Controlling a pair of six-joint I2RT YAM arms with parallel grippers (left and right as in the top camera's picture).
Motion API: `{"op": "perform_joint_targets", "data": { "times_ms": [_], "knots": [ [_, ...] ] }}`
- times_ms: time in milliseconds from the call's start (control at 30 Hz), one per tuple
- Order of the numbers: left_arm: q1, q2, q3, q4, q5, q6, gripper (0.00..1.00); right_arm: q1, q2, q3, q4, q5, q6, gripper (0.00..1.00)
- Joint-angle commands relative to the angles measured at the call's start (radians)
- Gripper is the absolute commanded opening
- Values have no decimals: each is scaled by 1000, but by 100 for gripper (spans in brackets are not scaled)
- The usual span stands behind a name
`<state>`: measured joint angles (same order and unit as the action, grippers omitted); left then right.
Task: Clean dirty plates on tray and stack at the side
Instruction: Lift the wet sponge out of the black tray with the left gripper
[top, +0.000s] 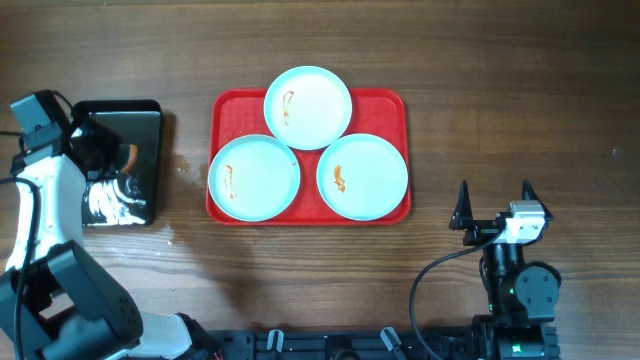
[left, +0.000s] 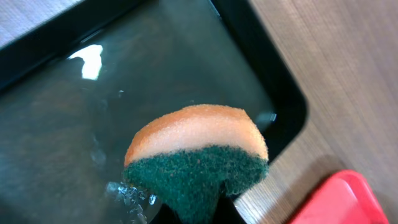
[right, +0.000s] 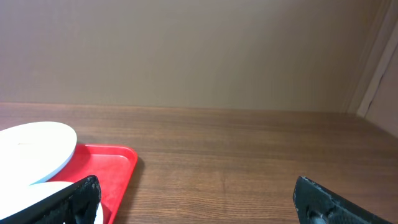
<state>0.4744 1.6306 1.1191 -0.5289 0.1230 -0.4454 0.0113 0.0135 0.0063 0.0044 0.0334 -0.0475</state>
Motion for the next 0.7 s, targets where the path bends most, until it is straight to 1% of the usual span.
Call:
{"op": "perform_joint_targets", "data": {
  "times_ms": [0, 100, 167, 333, 400, 433, 500, 567, 667],
  "knots": [
    [6, -82, 14, 47, 196, 61, 4, -6, -10, -1, 4, -12, -5, 100],
    [6, -132, 14, 57, 350, 120, 4, -6, -10, -1, 4, -12, -5, 100],
    [4, -158, 14, 57, 416, 132, 4, -6, -10, -1, 4, -12, -5, 100],
    [1, -165, 14, -1, 428, 151, 4, -6, -10, -1, 5, -12, -5, 100],
    [1, -165, 14, -22, 465, 151, 4, -6, -10, -1, 6, -19, 5, 100],
    [1, -164, 14, -22, 506, 155, 4, -6, -10, -1, 10, -59, 36, 100],
    [0, -165, 14, -12, 565, 155, 4, -6, -10, -1, 2, -175, 147, 100],
    [1, -165, 14, -5, 593, 155, 4, -6, -7, -1, 21, -254, 277, 100],
    [0, -165, 14, -11, 600, 156, 4, -6, -7, -1, 26, -394, 617, 100]
  ]
}}
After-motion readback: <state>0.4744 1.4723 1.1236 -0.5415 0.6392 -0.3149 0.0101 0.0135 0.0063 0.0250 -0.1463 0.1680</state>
